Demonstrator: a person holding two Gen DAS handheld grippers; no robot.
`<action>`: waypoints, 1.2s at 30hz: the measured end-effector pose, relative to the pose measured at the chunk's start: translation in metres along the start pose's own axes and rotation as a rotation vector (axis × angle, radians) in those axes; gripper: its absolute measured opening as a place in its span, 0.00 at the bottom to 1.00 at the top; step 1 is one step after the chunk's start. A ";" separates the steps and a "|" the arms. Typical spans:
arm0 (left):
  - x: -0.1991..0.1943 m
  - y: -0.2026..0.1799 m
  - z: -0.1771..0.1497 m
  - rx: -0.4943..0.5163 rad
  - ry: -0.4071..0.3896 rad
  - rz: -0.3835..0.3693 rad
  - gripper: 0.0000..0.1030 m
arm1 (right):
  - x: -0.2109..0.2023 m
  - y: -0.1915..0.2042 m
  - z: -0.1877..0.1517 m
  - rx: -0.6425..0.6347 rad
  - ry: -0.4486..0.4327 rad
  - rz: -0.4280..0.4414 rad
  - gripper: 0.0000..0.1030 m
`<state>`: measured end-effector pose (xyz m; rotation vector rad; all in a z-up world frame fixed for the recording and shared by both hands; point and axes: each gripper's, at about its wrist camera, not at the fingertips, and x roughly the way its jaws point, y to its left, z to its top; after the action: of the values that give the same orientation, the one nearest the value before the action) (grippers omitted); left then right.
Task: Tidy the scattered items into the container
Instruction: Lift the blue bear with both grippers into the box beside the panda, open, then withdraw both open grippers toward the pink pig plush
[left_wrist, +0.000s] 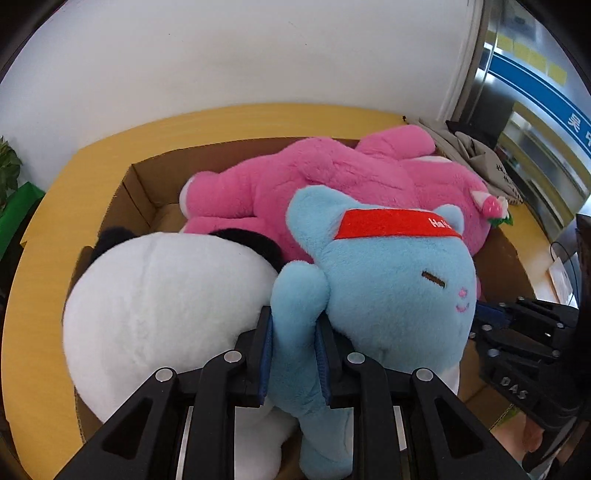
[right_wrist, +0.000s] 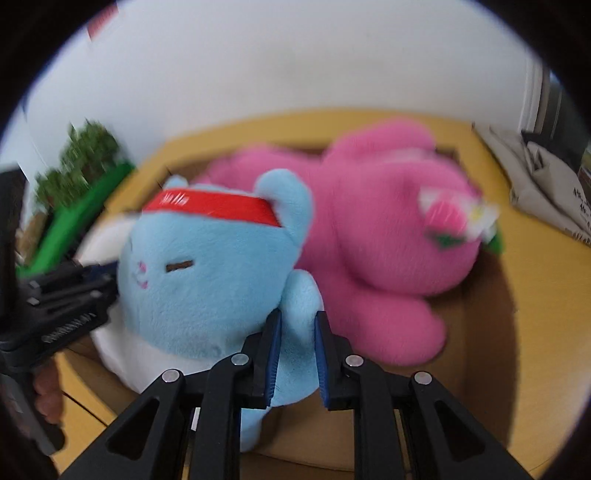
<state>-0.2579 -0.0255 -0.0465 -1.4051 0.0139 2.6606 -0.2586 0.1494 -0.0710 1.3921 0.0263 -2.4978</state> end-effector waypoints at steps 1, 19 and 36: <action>0.002 -0.004 -0.001 0.017 0.001 0.015 0.22 | 0.009 0.000 -0.006 -0.002 0.017 -0.014 0.20; -0.140 -0.022 -0.082 -0.001 -0.242 0.103 0.97 | -0.104 0.009 -0.080 -0.001 -0.200 -0.033 0.80; -0.202 -0.025 -0.174 -0.124 -0.285 0.063 0.98 | -0.169 0.068 -0.142 -0.109 -0.288 -0.108 0.80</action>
<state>0.0007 -0.0357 0.0220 -1.0581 -0.1401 2.9344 -0.0397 0.1448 0.0028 1.0044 0.1806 -2.7167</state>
